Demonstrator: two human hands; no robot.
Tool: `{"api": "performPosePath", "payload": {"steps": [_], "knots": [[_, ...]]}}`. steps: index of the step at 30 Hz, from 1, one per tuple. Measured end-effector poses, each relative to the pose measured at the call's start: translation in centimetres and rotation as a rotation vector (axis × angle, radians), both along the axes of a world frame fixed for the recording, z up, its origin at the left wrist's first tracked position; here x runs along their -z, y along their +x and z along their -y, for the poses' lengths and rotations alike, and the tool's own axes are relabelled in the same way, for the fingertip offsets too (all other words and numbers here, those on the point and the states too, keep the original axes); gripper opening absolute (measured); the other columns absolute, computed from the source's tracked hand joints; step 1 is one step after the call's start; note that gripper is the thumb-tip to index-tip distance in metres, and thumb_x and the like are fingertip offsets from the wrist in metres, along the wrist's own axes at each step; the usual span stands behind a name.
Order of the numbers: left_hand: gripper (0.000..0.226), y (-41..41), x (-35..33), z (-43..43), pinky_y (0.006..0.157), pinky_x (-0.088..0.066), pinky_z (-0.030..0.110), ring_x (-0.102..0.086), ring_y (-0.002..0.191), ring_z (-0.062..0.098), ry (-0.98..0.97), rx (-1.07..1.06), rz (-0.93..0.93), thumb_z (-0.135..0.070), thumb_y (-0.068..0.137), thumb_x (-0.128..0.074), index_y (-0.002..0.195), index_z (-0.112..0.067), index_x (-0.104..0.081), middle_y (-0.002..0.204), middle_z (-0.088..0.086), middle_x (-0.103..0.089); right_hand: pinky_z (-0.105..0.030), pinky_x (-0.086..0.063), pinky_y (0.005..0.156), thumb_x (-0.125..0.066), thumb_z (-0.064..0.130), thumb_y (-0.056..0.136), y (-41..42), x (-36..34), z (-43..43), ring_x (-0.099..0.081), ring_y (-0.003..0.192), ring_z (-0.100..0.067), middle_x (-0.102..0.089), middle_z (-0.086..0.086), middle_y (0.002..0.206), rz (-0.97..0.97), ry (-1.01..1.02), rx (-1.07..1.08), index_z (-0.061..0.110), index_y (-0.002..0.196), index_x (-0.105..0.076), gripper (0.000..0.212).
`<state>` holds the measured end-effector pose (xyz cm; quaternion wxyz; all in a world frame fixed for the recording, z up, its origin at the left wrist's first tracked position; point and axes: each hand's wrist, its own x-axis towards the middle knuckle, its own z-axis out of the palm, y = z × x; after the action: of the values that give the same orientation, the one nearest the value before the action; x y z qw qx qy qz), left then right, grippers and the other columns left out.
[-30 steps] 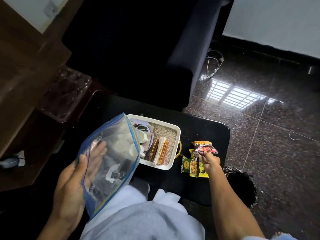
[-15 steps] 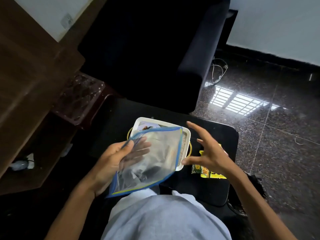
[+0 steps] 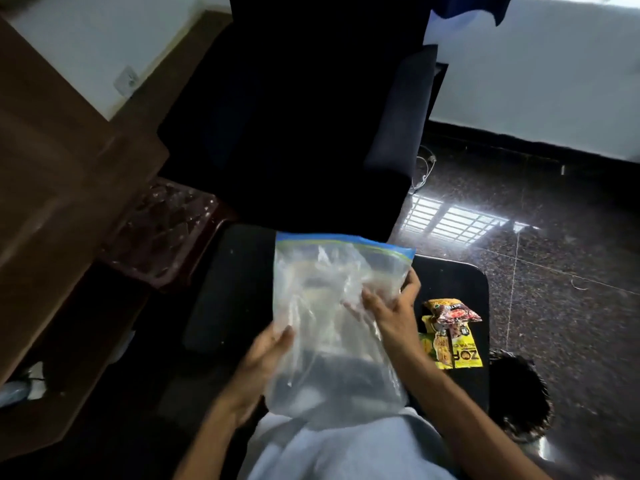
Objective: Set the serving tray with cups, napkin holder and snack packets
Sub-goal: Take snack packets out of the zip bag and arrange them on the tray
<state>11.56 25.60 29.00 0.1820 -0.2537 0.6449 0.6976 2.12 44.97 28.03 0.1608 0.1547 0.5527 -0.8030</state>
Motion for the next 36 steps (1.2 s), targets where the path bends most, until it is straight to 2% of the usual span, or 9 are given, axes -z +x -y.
{"api": "performPosePath", "payload": {"steps": [2, 5, 12, 17, 21, 24, 28, 32, 36], "knots": [[0.035, 0.1, 1.4, -1.0, 0.093, -0.059, 0.034, -0.072, 0.113, 0.017, 0.12, -0.097, 0.002, -0.034, 0.093, -0.059, 0.125, -0.022, -0.066, 0.123, 0.001, -0.076, -0.022, -0.058, 0.072, -0.049, -0.009, 0.096, 2.0, 0.6, 1.1, -0.074, 0.088, -0.01, -0.067, 0.01, 0.108, -0.173, 0.31, -0.064, 0.032, 0.135, -0.036, 0.058], [0.039, -0.5, 2.7, -0.9, 0.084, -0.062, 0.035, -0.073, 0.109, 0.025, 0.301, -0.205, -0.008, -0.025, 0.094, -0.066, 0.131, -0.01, -0.063, 0.122, 0.012, -0.075, -0.036, -0.055, 0.09, -0.05, -0.015, 0.088, 4.3, 1.2, 2.4, -0.062, 0.111, -0.015, -0.061, 0.004, 0.124, -0.386, 0.731, -0.356, 0.015, 0.132, -0.053, 0.054], [0.06, -1.5, 5.3, 1.6, 0.1, -0.056, 0.043, -0.071, 0.116, 0.026, -0.004, -0.012, 0.016, -0.049, 0.079, -0.078, 0.129, -0.019, -0.064, 0.123, 0.006, -0.075, -0.037, -0.022, 0.123, -0.068, 0.054, 0.085, 7.9, 1.9, 3.1, -0.018, 0.148, -0.011, -0.022, 0.004, 0.162, -0.306, 0.736, -1.04, 0.021, 0.157, -0.023, 0.091], [0.037, -1.7, 6.1, 0.2, 0.085, -0.061, 0.049, -0.075, 0.09, 0.031, -0.237, -0.033, 0.046, -0.045, 0.094, -0.066, 0.1, -0.009, -0.071, 0.093, 0.012, -0.078, -0.033, -0.033, 0.112, -0.057, 0.087, 0.058, 8.2, 2.0, 3.5, -0.021, 0.137, -0.02, -0.023, -0.001, 0.152, -0.56, 1.234, -0.783, 0.034, 0.144, -0.037, 0.104], [0.035, -2.5, 5.8, -1.8, 0.059, -0.05, 0.027, -0.066, 0.069, 0.015, -0.271, 0.211, 0.001, -0.048, 0.093, -0.066, 0.079, -0.015, -0.069, 0.073, -0.003, -0.071, -0.029, -0.037, 0.113, -0.066, 0.067, 0.067, 8.2, 3.2, 1.9, -0.039, 0.137, -0.017, -0.032, 0.003, 0.155, -0.446, 0.982, -0.66, 0.036, 0.153, -0.02, 0.103], [0.039, -3.3, 5.9, -2.9, 0.068, -0.053, 0.027, -0.07, 0.076, 0.013, -0.218, 0.358, 0.01, -0.061, 0.083, -0.066, 0.081, -0.023, -0.073, 0.077, -0.008, -0.075, -0.034, -0.051, 0.102, -0.078, 0.032, 0.075, 7.9, 3.9, -0.5, -0.058, 0.121, -0.012, -0.056, 0.007, 0.138, -0.41, 0.776, -0.634, 0.039, 0.151, -0.027, 0.091], [0.055, -3.1, 6.5, -6.8, 0.091, -0.055, 0.029, -0.07, 0.107, 0.012, -0.065, 0.179, -0.028, -0.07, 0.075, -0.063, 0.114, -0.03, -0.069, 0.11, -0.009, -0.075, -0.028, -0.054, 0.093, -0.074, 0.006, 0.074, 6.4, 5.0, -4.8, -0.063, 0.111, -0.006, -0.066, 0.009, 0.126, -0.441, 0.813, -0.439, 0.032, 0.145, -0.045, 0.081], [0.048, -2.7, 6.7, -12.8, 0.083, -0.052, 0.013, -0.068, 0.106, -0.002, -0.129, -0.005, -0.119, -0.066, 0.075, -0.066, 0.119, -0.047, -0.064, 0.114, -0.022, -0.072, -0.01, -0.049, 0.087, -0.061, -0.004, 0.07, 5.1, 6.3, -10.7, -0.06, 0.108, 0.012, -0.06, 0.032, 0.121, -0.41, 0.81, -0.188, 0.029, 0.135, -0.056, 0.073], [0.04, -2.8, 8.5, -21.4, 0.084, -0.06, 0.027, -0.072, 0.111, 0.012, 0.097, 0.001, -0.035, -0.052, 0.078, -0.071, 0.117, -0.047, -0.069, 0.123, -0.009, -0.074, -0.013, -0.051, 0.089, -0.058, -0.017, 0.074, 5.1, 8.9, -17.8, -0.065, 0.109, 0.004, -0.068, 0.029, 0.116, -0.317, 0.708, -0.043, 0.029, 0.126, -0.063, 0.07]]}}
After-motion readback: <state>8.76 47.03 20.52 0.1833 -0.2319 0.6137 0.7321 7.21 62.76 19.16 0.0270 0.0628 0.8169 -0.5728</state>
